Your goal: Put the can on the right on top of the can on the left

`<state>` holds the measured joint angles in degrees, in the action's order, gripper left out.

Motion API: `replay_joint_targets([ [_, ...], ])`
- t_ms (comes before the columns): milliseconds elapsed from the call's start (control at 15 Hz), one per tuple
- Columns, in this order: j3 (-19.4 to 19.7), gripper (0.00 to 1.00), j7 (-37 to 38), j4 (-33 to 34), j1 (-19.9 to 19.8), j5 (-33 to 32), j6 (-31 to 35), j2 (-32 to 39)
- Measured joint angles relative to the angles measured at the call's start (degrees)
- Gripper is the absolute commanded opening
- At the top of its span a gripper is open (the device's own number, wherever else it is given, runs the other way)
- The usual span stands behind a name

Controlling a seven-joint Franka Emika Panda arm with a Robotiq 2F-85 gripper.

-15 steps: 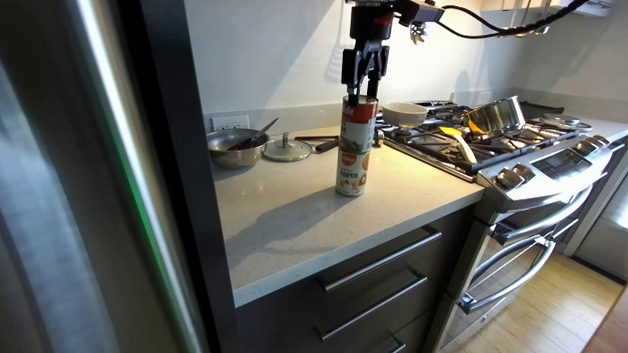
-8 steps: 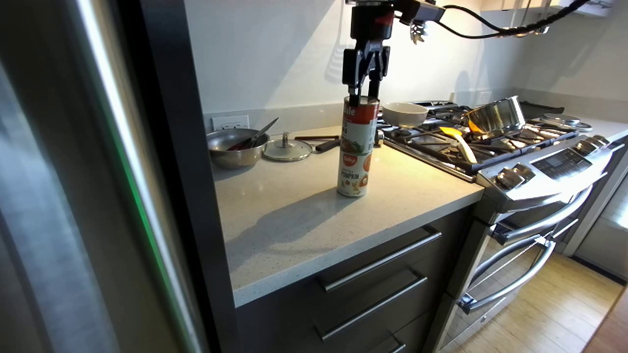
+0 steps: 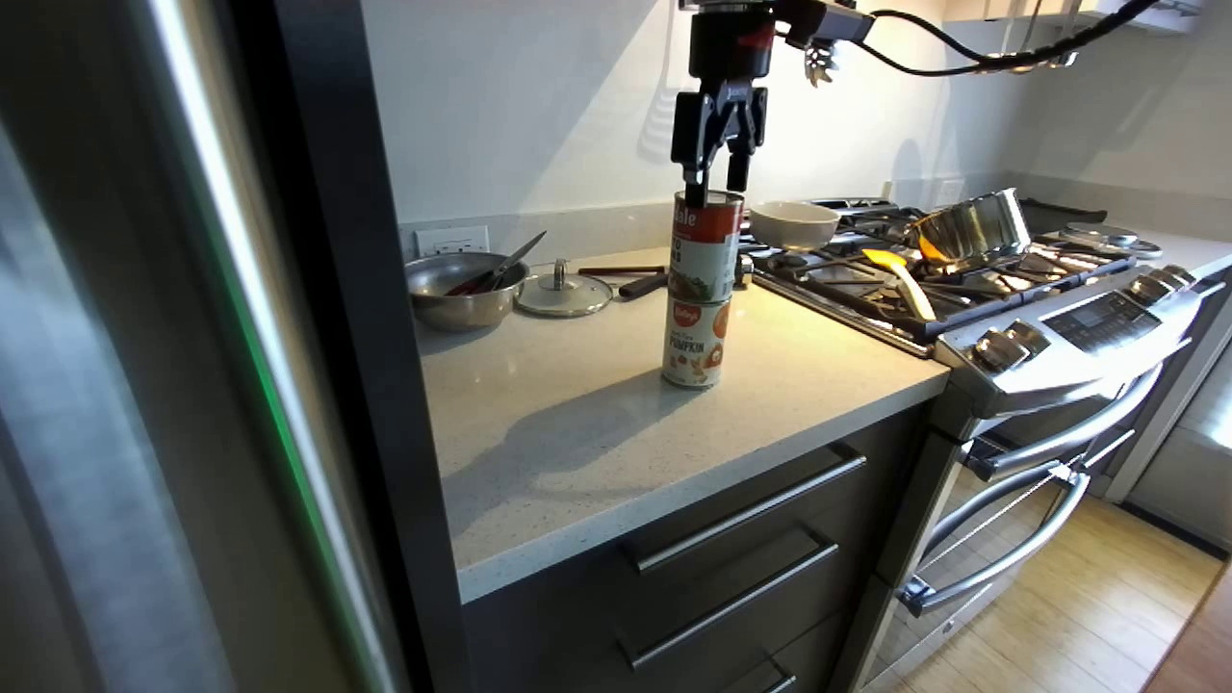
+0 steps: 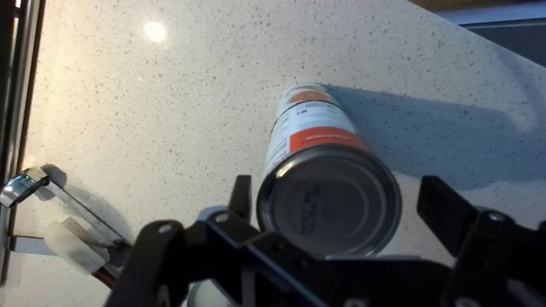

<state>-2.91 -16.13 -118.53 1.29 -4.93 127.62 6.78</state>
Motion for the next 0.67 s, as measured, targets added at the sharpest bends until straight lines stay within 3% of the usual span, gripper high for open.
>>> replay_joint_targets([
  [667,0.0,1.0,0.2,0.1,0.0,-0.4,-1.0,-0.7],
])
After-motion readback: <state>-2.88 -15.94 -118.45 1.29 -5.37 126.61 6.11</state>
